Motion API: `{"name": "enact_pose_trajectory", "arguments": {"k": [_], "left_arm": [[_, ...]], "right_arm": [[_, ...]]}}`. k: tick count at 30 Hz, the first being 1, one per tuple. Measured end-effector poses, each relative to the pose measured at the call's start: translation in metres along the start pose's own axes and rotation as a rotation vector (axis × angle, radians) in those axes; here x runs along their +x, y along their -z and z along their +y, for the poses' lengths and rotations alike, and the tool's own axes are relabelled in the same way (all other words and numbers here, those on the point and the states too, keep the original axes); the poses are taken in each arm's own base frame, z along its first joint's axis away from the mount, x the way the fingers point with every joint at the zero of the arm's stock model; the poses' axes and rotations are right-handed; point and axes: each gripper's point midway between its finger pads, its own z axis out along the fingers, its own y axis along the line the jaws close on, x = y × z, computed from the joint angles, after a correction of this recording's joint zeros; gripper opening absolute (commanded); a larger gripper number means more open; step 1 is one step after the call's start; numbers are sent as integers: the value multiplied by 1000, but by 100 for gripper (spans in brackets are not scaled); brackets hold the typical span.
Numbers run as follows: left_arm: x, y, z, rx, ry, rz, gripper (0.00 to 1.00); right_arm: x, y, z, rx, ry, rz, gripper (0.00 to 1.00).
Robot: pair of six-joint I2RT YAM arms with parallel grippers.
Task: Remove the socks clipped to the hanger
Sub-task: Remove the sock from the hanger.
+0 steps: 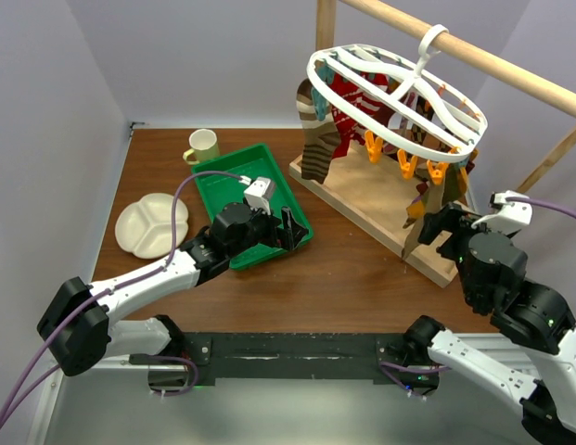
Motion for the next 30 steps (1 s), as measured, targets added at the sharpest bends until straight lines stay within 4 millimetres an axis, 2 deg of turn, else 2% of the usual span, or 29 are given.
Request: {"name": "enact_pose_trajectory", "arguments": {"k": [3,6,9,11,14,15,16,19,23,30], "left_arm": [[0,0,-1,4,0,2,100],[1,0,-1,8,0,5,100],[1,0,-2,13,-1,7,100],[2,0,-3,16,-1,9,100],[2,1,-5,27,-1,11,100],[2,1,-6,33,-1,12,100],[2,1,-7,38,-1,13,100],[1,1,-12,64,-2,13,100],[-4,1,-24,125,-5,0,99],[-15,4,-50,261,-18,-31,98]], "right_arm": [[11,-5,3,-5,23,20,86],[33,-16,6,7,66,46,84],[58,-28,9,14,115,72,79],[63,-31,10,15,122,73,74],[54,-34,17,3,79,35,54],[50,-34,18,1,56,20,44],[47,-35,20,1,35,6,24],[48,-39,26,-12,-15,-14,0],[55,-42,39,-71,-25,-2,0],[48,-23,89,-387,-37,2,0]]}}
